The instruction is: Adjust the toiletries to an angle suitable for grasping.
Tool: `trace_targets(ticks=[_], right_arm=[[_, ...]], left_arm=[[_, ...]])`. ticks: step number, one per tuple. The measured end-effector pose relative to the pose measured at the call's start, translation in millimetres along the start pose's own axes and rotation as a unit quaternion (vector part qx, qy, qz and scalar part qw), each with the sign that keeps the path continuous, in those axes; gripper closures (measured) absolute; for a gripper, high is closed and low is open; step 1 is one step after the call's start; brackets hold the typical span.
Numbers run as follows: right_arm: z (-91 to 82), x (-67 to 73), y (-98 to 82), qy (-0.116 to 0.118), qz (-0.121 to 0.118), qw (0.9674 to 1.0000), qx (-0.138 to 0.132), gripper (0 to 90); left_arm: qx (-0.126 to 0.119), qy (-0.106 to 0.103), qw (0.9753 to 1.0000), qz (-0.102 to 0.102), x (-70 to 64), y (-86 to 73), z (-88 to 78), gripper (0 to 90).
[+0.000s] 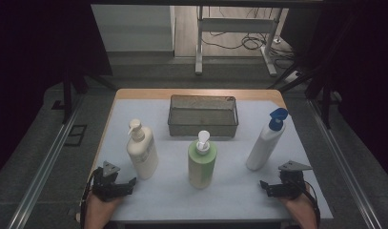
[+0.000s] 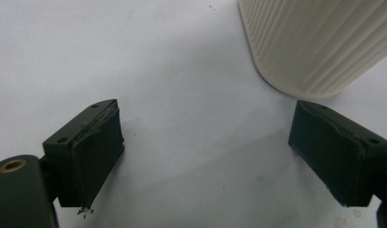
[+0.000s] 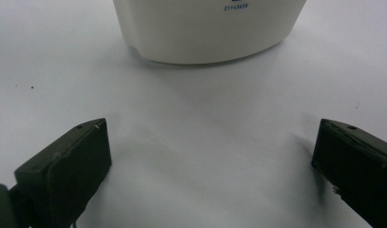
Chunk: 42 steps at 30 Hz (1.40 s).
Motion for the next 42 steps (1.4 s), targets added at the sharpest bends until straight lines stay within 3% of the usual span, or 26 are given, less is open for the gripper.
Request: trace_targets(ticks=[11, 12, 20, 22, 32, 33, 42], right_arm=[[-1.0, -0.8, 1.0, 0.002, -0.001, 1.0000, 0.003, 1.4], [-3.2, -1.4, 2.2, 0.000, -0.003, 1.0000, 0.001, 10.0], [-12.0, -3.1, 5.9, -0.002, 0.010, 0.9999, -0.004, 22.3], [-16.4, -4.0, 9.1, 0.004, 0.025, 0.9996, -0.013, 30.5], [-23.0, -10.4, 13.2, 0.016, 0.019, 0.9996, -0.015, 54.5], [-22.4, -13.4, 13.0, 0.031, 0.025, 0.9990, -0.020, 58.3], [-21.2, -28.8, 14.4, 0.021, 0.036, 0.9989, -0.020, 78.7]], left_arm=[[-0.001, 0.000, 1.0000, 0.000, 0.0, -0.1, -0.1, 10.8], [-0.001, 0.000, 1.0000, 0.000, 0.0, -0.1, 0.0, 10.8], [0.000, 0.000, 1.0000, 0.000, 0.1, 0.0, 0.0, 10.8], [0.000, 0.000, 1.0000, 0.000, 0.1, 0.0, 0.0, 10.8], [0.000, 0.000, 1.0000, 0.000, 0.1, 0.0, 0.0, 10.8], [0.000, 0.000, 1.0000, 0.000, 0.1, 0.0, 0.0, 10.8], [0.000, 0.000, 1.0000, 0.000, 0.1, 0.0, 0.0, 10.8]])
Point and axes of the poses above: each handheld gripper's, and its own axes: z roughly forward along the jaws, y roughly out of its top, x roughly to its left, the point moved 5 cm from there along z, roughly forward along the jaws, and after that the axes turned 10 degrees about -z, right-handed, at the moved point
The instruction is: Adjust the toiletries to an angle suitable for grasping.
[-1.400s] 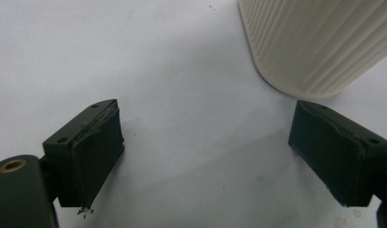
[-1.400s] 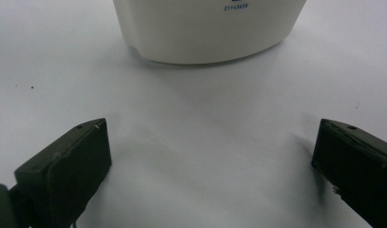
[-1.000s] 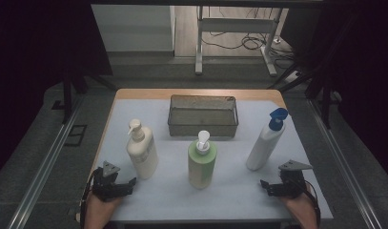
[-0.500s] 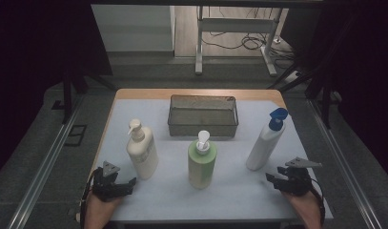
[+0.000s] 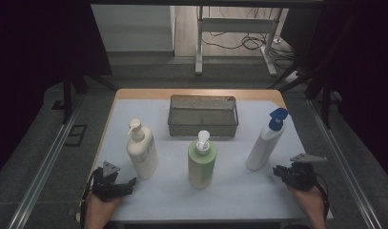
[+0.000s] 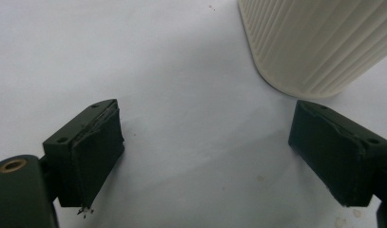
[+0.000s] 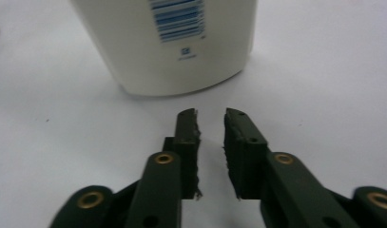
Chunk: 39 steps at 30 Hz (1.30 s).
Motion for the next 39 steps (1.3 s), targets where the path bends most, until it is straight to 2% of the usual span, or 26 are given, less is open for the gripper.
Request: trace_targets(ticks=[7, 15, 20, 23, 29, 31, 39], right_arm=[[2.3, -5.7, 8.2, -0.008, 0.003, 0.9999, -0.012, 89.3], [6.4, -13.3, 18.7, -0.029, 0.004, 0.9995, -0.013, 89.4], [11.7, -17.4, 22.9, -0.029, 0.006, 0.9994, -0.019, 89.4], [17.2, -18.7, 24.7, -0.032, 0.001, 0.9994, -0.013, 89.4], [24.4, -18.0, 25.7, -0.020, 0.010, 0.9996, -0.019, 89.4], [27.2, -18.0, 25.3, -0.029, 0.011, 0.9994, -0.014, 89.4], [32.1, -21.3, 26.0, -0.034, 0.017, 0.9991, -0.017, 89.5]], left_arm=[[0.000, 0.000, 1.0000, 0.000, 0.0, 0.0, 0.0, 10.8], [0.000, 0.000, 1.0000, 0.000, 0.0, 0.0, 0.0, 10.8], [0.000, 0.000, 1.0000, 0.000, 0.0, 0.0, 0.0, 10.8], [-0.001, 0.000, 1.0000, 0.000, 0.0, -0.1, 0.0, 10.8], [-0.001, 0.000, 1.0000, 0.000, -0.1, 0.0, 0.0, 10.8], [-0.001, 0.000, 1.0000, 0.000, -0.1, 0.0, 0.1, 10.8], [0.000, 0.000, 1.0000, 0.000, 0.0, 0.0, 0.0, 10.8]])
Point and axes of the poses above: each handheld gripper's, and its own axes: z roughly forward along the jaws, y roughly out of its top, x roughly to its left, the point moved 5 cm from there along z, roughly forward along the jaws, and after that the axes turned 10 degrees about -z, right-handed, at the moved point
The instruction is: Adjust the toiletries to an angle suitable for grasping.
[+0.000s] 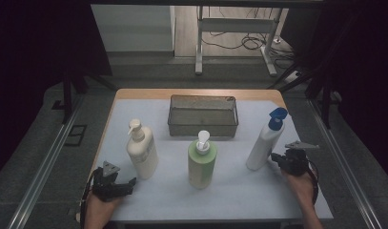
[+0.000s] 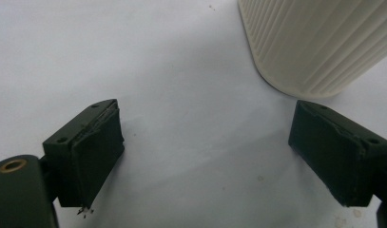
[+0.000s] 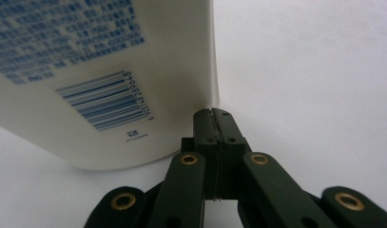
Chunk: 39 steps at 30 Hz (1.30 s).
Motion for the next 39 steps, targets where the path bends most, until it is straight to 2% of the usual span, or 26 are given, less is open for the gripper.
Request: trace_targets(ticks=[23, 26, 29, 34, 39], right_arm=[[27.2, -4.6, 11.3, 0.000, 0.010, 0.9999, 0.010, 87.4], [22.2, -3.9, 9.7, 0.006, 0.009, 0.9999, 0.006, 85.7], [9.4, -0.5, 6.6, 0.004, -0.002, 1.0000, 0.002, 88.0], [-4.2, 4.7, 3.0, 0.007, 0.000, 0.9999, -0.008, 89.5], [-21.4, 20.6, -1.7, 0.024, -0.009, 0.9995, -0.015, 89.5]], left_arm=[[0.000, 0.000, 1.0000, 0.001, 0.1, -0.1, -0.1, 10.8], [0.000, 0.000, 1.0000, 0.001, 0.1, -0.1, -0.1, 10.8], [0.000, 0.001, 1.0000, 0.001, 0.1, -0.1, -0.1, 10.8], [-0.001, 0.000, 1.0000, 0.000, -0.1, -0.1, 0.0, 10.8], [-0.001, 0.000, 1.0000, 0.000, 0.0, -0.1, 0.0, 10.8]])
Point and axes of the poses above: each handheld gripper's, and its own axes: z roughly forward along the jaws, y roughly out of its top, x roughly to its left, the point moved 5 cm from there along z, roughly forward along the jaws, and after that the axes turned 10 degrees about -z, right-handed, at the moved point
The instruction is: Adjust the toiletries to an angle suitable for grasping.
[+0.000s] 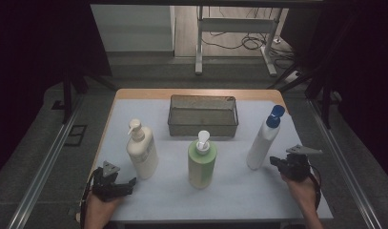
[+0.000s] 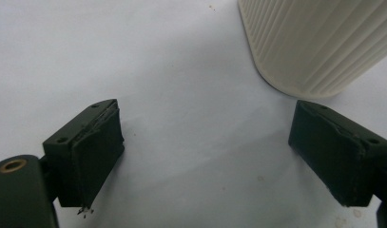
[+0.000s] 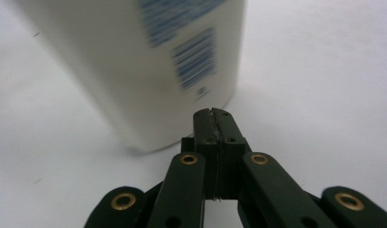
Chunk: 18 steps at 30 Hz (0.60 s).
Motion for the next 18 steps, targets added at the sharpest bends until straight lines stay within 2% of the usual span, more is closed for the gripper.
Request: trace_targets(ticks=[1, 6, 9, 10, 11, 18], right_arm=[[0.0, 0.0, 0.0, 0.000, 0.000, 1.0000, 0.000, 89.5], [-7.7, 18.4, -1.6, 0.010, -0.017, 0.9998, 0.003, 89.4], [-9.0, 31.4, 0.0, 0.024, -0.027, 0.9994, -0.001, 89.3], [-9.0, 31.4, 0.0, 0.024, -0.027, 0.9994, -0.001, 89.3], [-8.2, 38.6, 1.1, 0.028, -0.031, 0.9991, 0.000, 89.3], [2.8, 55.4, 4.1, 0.030, -0.044, 0.9986, 0.006, 89.3]], left_arm=[[0.000, 0.000, 1.0000, 0.000, 0.0, 0.0, 0.0, 10.8], [0.000, 0.000, 1.0000, 0.000, 0.0, 0.0, 0.0, 10.8], [0.000, 0.000, 1.0000, 0.000, 0.0, 0.0, 0.0, 10.8], [0.000, 0.000, 1.0000, 0.000, 0.0, 0.0, 0.0, 10.8], [0.000, 0.000, 1.0000, 0.000, 0.0, 0.0, 0.0, 10.8], [0.000, 0.000, 1.0000, 0.000, 0.0, 0.0, 0.0, 10.8]])
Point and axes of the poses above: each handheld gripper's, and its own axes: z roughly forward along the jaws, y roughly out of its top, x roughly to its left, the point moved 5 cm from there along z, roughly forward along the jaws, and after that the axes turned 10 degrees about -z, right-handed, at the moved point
